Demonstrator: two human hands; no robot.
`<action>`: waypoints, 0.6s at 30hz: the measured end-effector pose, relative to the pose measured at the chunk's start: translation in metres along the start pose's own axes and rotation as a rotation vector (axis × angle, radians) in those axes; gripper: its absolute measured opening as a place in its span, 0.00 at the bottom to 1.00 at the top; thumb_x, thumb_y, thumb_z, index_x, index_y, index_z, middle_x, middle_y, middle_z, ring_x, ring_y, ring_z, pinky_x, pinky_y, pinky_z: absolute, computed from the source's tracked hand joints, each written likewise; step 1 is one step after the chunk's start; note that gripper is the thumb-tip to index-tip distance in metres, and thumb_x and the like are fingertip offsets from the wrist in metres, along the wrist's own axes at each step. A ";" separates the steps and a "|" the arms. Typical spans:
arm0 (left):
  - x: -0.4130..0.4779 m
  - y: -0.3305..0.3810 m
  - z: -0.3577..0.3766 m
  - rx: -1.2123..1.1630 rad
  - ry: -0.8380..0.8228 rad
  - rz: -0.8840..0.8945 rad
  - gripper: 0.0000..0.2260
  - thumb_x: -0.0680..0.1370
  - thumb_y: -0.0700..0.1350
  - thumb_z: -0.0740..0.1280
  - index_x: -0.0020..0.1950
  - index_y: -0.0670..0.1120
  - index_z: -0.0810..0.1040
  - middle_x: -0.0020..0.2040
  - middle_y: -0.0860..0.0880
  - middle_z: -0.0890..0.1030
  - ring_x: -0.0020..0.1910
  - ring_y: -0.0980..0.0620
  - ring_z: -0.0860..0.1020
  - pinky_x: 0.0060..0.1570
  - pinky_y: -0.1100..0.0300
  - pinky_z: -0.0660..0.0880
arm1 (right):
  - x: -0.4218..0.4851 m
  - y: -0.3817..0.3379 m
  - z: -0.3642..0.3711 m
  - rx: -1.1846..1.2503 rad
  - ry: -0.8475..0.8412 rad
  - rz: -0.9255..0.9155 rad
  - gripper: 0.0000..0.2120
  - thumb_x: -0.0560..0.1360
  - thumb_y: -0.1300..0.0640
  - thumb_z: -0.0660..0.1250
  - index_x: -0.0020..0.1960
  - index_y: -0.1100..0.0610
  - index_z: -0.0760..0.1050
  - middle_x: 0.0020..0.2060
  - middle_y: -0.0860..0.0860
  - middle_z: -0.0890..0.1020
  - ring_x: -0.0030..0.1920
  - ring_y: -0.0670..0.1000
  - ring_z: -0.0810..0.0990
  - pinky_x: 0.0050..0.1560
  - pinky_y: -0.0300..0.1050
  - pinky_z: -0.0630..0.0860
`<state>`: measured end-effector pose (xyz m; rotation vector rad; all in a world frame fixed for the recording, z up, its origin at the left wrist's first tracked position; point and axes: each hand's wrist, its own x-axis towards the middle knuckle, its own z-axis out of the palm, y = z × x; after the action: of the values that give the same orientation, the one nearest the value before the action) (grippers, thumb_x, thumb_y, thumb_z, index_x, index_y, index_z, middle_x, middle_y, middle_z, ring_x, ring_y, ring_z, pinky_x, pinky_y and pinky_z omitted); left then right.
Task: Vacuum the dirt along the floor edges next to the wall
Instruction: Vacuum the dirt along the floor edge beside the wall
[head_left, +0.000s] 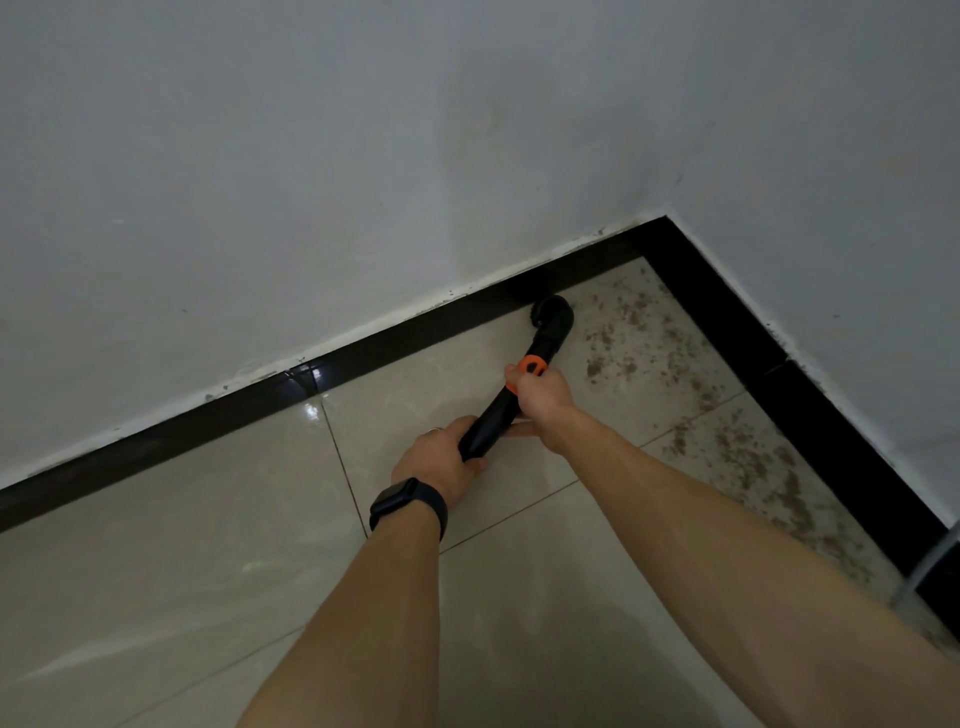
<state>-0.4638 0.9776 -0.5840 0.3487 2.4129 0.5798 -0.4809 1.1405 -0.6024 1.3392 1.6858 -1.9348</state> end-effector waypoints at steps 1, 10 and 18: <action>0.001 0.001 0.000 -0.007 0.002 0.003 0.21 0.80 0.50 0.67 0.72 0.57 0.68 0.58 0.46 0.80 0.54 0.46 0.78 0.54 0.51 0.78 | 0.001 -0.001 0.000 -0.002 0.004 -0.002 0.19 0.81 0.51 0.69 0.66 0.58 0.67 0.56 0.59 0.78 0.53 0.60 0.82 0.45 0.64 0.85; 0.004 0.006 -0.005 -0.053 0.011 -0.034 0.21 0.79 0.48 0.68 0.72 0.56 0.70 0.57 0.46 0.81 0.54 0.45 0.79 0.55 0.51 0.78 | 0.000 -0.012 0.002 -0.012 -0.007 -0.015 0.17 0.83 0.54 0.67 0.66 0.59 0.66 0.54 0.57 0.76 0.50 0.57 0.80 0.35 0.56 0.84; -0.013 -0.005 -0.016 0.006 -0.042 -0.090 0.26 0.77 0.49 0.71 0.74 0.54 0.68 0.60 0.45 0.81 0.55 0.46 0.79 0.52 0.58 0.76 | -0.019 -0.002 0.016 -0.025 -0.099 -0.005 0.19 0.82 0.53 0.68 0.68 0.59 0.66 0.55 0.58 0.77 0.50 0.56 0.80 0.40 0.57 0.85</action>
<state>-0.4641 0.9630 -0.5684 0.2508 2.3772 0.5208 -0.4797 1.1197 -0.5878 1.2101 1.6630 -1.9423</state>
